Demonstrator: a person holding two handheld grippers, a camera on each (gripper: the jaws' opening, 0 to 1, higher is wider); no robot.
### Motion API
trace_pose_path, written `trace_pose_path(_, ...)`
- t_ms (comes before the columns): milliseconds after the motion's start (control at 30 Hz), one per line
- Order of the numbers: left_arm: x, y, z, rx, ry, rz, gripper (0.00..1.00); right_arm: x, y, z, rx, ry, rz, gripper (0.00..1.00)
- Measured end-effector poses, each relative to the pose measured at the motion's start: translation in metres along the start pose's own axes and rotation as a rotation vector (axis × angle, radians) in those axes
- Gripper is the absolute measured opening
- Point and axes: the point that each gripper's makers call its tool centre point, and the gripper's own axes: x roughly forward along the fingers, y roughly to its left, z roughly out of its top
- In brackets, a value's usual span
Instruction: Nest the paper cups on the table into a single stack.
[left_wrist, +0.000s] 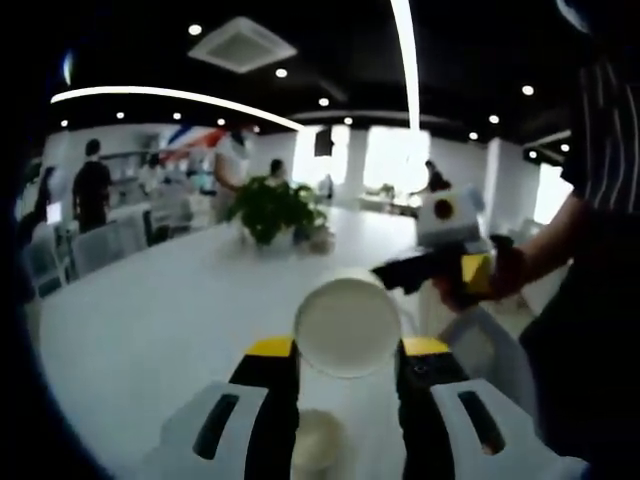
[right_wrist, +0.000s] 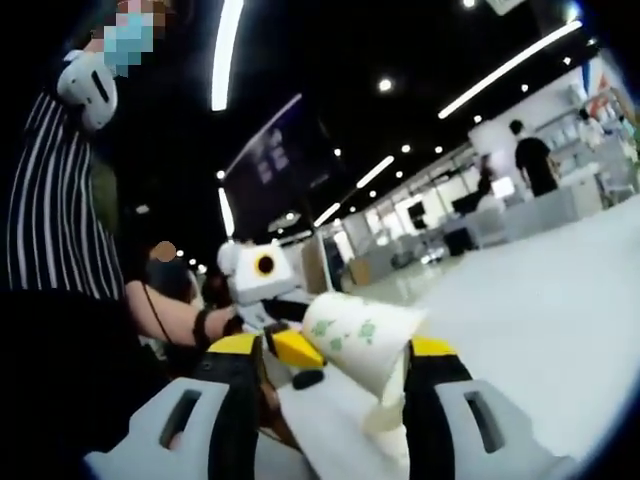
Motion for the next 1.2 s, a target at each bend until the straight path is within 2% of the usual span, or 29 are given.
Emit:
trace_pose_path(500,-0.001,-0.005,-0.001,0.021,0.010,-0.012,0.35,-0.002,0.002,0.008,0.016,0.010,0.027,0.31)
trace_pose_path(900,-0.002,-0.007,-0.004,0.028,0.014,-0.014,0.34,-0.001,0.006,0.012,0.033,0.009,0.057,0.21)
trace_pose_path(1000,-0.003,-0.006,-0.004,0.031,0.014,-0.010,0.33,-0.002,0.009,0.012,0.036,0.009,0.070,0.16)
trace_pose_path(1100,-0.004,-0.006,-0.004,0.039,0.012,-0.008,0.27,-0.002,0.013,0.013,0.049,0.009,0.100,0.07)
trace_pose_path(1133,-0.004,-0.006,-0.004,0.046,0.013,-0.010,0.22,-0.001,0.015,0.013,0.052,0.011,0.107,0.05)
trace_pose_path(1200,-0.007,-0.012,-0.007,0.113,0.030,-0.051,0.00,0.001,0.017,0.011,0.050,0.018,0.110,0.04)
